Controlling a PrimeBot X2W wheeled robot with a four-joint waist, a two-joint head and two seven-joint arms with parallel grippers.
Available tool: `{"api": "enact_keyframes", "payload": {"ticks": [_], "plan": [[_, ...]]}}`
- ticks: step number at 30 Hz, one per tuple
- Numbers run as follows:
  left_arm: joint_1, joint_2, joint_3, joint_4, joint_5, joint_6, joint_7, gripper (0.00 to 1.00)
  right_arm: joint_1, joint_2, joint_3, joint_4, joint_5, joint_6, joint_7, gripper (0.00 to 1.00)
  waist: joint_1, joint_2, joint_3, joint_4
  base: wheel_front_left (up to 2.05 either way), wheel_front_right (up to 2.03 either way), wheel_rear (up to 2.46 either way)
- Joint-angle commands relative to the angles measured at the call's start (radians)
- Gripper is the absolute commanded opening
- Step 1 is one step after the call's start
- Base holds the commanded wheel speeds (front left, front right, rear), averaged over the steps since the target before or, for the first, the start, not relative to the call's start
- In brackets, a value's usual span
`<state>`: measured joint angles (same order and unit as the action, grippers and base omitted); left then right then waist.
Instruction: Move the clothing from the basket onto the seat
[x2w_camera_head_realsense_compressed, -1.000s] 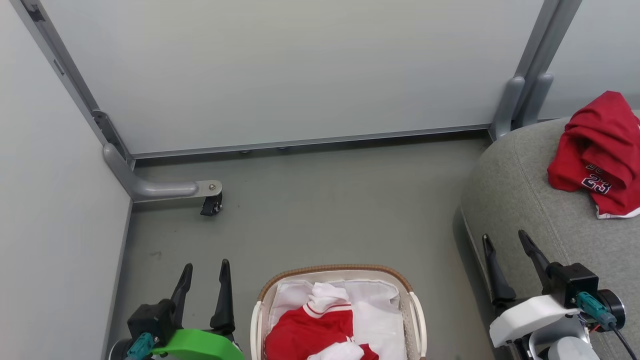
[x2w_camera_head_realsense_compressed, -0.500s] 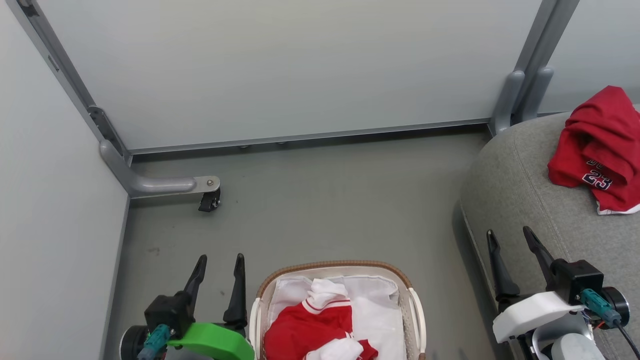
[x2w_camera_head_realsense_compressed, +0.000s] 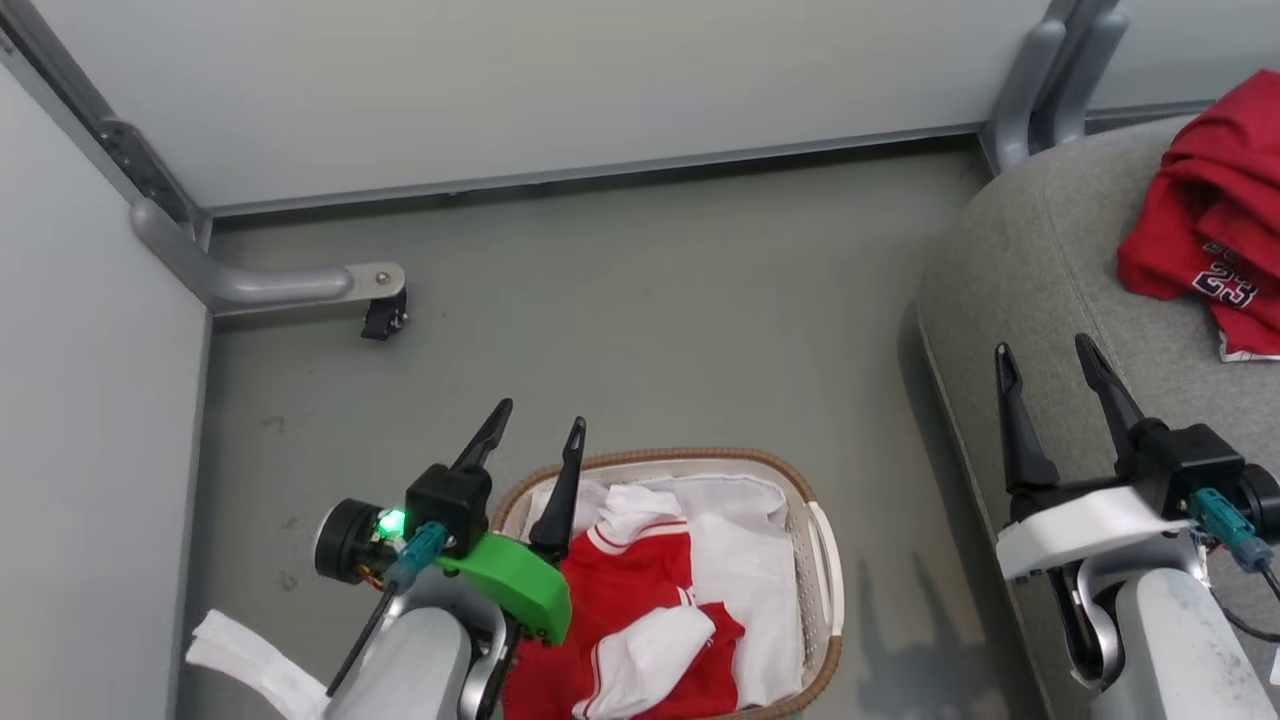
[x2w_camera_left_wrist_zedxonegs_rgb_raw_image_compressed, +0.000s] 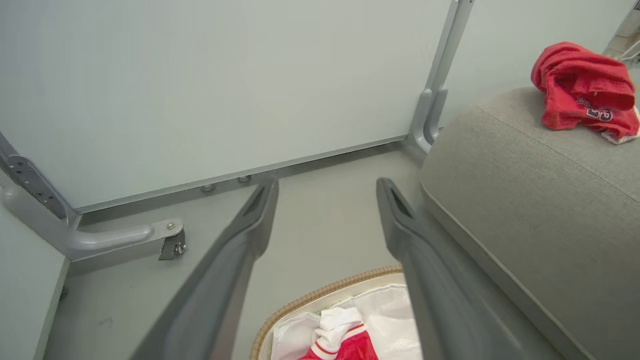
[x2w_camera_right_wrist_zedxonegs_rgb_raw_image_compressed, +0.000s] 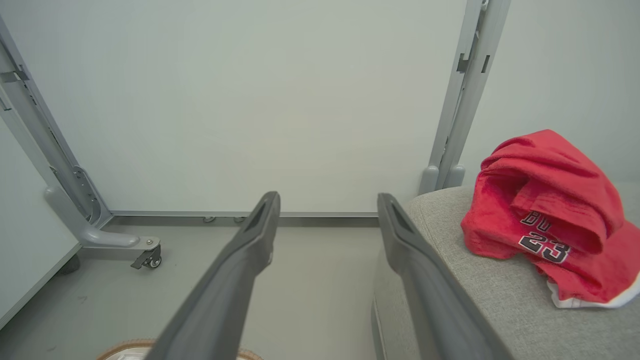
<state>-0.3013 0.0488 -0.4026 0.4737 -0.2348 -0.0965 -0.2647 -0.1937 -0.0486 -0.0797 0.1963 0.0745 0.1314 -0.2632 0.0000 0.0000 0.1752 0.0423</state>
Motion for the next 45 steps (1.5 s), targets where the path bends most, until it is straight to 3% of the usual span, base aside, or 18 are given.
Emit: {"api": "enact_keyframes", "payload": {"ticks": [1,16,26,31,38,45], "plan": [[-0.040,0.003,-0.021,0.028,0.012,-0.004,0.001,1.00,-0.029,-0.003,0.003,-0.008,-0.006,-0.001,-0.002,1.00,0.0000,0.0000,0.131,-0.054,0.00,0.00,0.00],[-0.254,0.006,-0.291,0.460,0.075,-0.034,0.001,1.00,-0.175,-0.002,0.062,-0.029,0.061,-0.001,-0.002,1.00,0.0000,0.0000,0.467,-0.242,0.00,0.00,0.00],[-0.328,0.010,-0.450,0.673,0.002,-0.034,0.037,1.00,-0.214,-0.002,0.152,-0.047,0.132,-0.001,-0.002,1.00,0.0000,0.0000,0.580,-0.348,0.00,0.00,0.00],[-0.373,0.032,-0.479,0.740,-0.036,-0.034,0.056,1.00,-0.218,-0.002,0.168,-0.050,0.156,-0.001,-0.002,1.00,0.0000,0.0000,0.614,-0.378,0.00,0.00,0.00],[-0.418,0.057,-0.464,0.781,-0.041,0.049,0.031,1.00,-0.224,-0.002,0.187,-0.051,0.182,-0.001,-0.002,1.00,0.0000,0.0000,0.648,-0.398,0.00,0.00,0.00],[-0.440,0.074,-0.457,0.803,-0.049,0.106,0.065,1.00,-0.232,-0.003,0.215,-0.060,0.210,-0.001,-0.002,1.00,0.0000,0.0000,0.680,-0.413,0.00,0.00,0.00]]}}
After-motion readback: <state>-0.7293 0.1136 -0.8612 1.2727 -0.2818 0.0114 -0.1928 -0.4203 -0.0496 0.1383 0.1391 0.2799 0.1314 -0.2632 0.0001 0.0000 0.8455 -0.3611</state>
